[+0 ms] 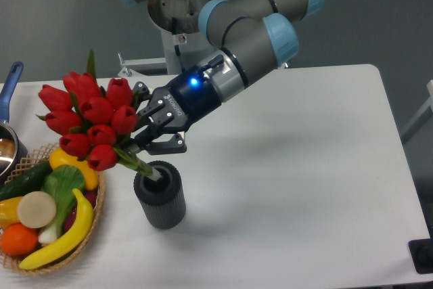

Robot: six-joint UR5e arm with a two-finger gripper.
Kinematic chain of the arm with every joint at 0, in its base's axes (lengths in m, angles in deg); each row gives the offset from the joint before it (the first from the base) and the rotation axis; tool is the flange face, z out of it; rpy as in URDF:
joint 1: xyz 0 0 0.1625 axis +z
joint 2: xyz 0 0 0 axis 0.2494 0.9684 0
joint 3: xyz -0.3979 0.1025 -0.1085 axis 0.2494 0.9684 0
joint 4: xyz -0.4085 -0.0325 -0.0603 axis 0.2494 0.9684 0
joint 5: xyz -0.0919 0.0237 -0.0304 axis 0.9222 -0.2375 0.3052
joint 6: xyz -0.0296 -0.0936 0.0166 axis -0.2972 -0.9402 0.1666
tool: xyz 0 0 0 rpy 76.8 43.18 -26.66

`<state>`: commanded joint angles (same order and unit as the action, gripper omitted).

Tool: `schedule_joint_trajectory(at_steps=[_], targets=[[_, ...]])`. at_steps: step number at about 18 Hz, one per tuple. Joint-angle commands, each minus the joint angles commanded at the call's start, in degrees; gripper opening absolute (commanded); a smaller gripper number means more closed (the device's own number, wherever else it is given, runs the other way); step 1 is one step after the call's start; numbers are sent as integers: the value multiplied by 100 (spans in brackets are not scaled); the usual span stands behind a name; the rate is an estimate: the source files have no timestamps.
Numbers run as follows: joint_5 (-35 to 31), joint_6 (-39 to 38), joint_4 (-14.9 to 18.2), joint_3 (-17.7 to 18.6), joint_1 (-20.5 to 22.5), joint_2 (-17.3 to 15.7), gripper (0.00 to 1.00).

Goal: Insert the flowers into the vase
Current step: 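Position the tulip stems above the black vase opening, then lower the tulip stems down into the black vase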

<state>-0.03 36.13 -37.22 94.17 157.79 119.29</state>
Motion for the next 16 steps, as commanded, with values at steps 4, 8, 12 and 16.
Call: schedule_joint_trajectory(at_steps=[4,8,12,16], targets=[[0,149,9,27,17,88,25],[0,456,9,254,35,228,25],[-26,501,9,509,70,308,27],[-44,519,9,563,149,378,28]])
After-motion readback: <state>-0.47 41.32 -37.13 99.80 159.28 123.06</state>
